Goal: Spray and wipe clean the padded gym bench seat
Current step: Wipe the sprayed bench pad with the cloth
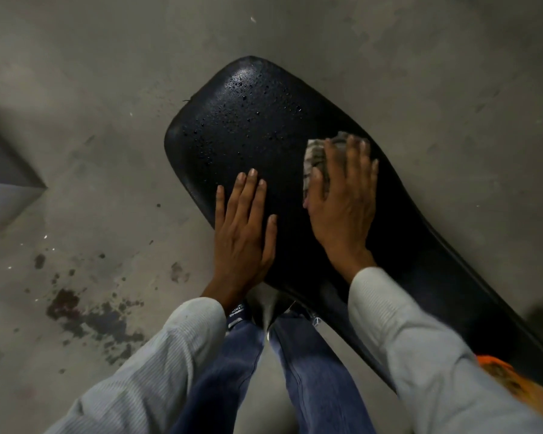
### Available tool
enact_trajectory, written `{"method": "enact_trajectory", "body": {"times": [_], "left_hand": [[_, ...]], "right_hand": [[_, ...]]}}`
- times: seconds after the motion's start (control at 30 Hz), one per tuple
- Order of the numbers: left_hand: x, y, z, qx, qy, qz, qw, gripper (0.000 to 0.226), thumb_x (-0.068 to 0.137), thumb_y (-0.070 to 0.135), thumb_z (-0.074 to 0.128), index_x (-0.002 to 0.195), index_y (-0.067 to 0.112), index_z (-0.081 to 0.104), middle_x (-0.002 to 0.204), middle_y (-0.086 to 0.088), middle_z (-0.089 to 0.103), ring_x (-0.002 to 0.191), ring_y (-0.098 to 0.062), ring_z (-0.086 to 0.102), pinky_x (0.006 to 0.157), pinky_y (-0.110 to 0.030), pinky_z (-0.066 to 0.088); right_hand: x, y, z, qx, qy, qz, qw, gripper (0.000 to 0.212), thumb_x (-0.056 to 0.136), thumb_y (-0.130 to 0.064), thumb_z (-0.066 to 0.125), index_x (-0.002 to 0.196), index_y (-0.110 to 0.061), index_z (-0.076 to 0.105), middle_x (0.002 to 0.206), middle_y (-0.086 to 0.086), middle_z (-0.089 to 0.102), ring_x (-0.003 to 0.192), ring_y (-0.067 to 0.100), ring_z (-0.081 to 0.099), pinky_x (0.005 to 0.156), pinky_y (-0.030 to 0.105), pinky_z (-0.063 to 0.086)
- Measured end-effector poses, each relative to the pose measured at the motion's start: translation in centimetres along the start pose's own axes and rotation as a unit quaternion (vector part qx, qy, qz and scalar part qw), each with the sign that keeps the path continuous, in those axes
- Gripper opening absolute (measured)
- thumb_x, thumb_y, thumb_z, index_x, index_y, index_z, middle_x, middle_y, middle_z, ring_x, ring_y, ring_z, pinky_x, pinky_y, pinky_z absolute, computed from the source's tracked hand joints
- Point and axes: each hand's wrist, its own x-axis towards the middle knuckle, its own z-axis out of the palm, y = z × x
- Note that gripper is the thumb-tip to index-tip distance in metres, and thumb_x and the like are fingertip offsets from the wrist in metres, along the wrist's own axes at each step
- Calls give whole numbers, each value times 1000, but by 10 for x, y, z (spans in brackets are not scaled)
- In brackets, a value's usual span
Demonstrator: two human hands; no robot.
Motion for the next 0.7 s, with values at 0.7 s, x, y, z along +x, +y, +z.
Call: {"method": "enact_trajectory", "body": {"times": [0.7], "left_hand": [[-3, 45, 19, 73, -40, 13, 996, 62, 116, 44, 31, 166, 7, 33, 175, -16, 26, 164, -32, 20, 134, -54, 16]], "right_hand": [[2, 38, 14, 136, 80, -20, 987, 43, 109, -8, 45, 150, -7, 60, 163, 17, 51, 157, 32, 42, 131, 48, 32]]}}
